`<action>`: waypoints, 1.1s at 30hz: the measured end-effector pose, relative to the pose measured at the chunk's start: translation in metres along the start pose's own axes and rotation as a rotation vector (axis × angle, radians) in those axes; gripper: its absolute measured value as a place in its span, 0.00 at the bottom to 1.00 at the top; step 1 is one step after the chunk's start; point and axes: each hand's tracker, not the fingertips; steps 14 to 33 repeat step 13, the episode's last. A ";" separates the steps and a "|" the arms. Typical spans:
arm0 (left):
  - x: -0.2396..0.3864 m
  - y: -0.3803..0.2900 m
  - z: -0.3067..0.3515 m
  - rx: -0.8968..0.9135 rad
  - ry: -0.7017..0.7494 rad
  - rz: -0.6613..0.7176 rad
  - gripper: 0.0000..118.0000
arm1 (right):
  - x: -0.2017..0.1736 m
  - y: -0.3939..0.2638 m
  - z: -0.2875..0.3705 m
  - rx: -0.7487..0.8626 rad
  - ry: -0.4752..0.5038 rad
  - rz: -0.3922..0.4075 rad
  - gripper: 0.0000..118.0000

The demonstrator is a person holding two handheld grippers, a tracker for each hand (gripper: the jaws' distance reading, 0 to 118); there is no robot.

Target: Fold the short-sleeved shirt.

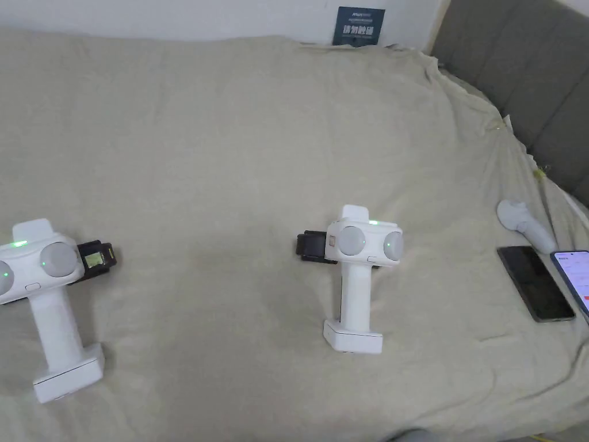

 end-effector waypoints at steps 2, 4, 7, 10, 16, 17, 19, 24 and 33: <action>0.000 -0.001 0.002 0.000 0.000 -0.001 1.00 | 0.004 0.002 -0.005 0.000 0.000 0.000 1.00; 0.001 0.000 0.004 0.000 0.000 0.000 1.00 | 0.004 0.002 -0.003 0.000 0.000 0.000 1.00; 0.001 0.000 0.004 0.000 0.001 -0.001 1.00 | 0.004 0.001 -0.002 0.000 0.000 0.000 1.00; 0.001 0.000 0.007 -0.001 0.000 -0.001 1.00 | 0.002 0.000 0.003 0.000 0.000 0.000 1.00; 0.001 0.000 0.007 -0.001 0.001 -0.001 1.00 | 0.003 0.001 0.002 0.000 0.000 0.000 1.00; 0.001 0.000 0.007 -0.001 0.001 -0.001 1.00 | 0.003 0.001 0.002 0.000 0.000 0.000 1.00; 0.001 0.000 0.007 -0.001 0.001 -0.001 1.00 | 0.003 0.001 0.002 0.000 0.000 0.000 1.00; 0.001 0.000 0.007 -0.001 0.001 -0.001 1.00 | 0.003 0.001 0.002 0.000 0.000 0.000 1.00; 0.001 0.000 0.007 -0.001 0.001 -0.001 1.00 | 0.003 0.001 0.002 0.000 0.000 0.000 1.00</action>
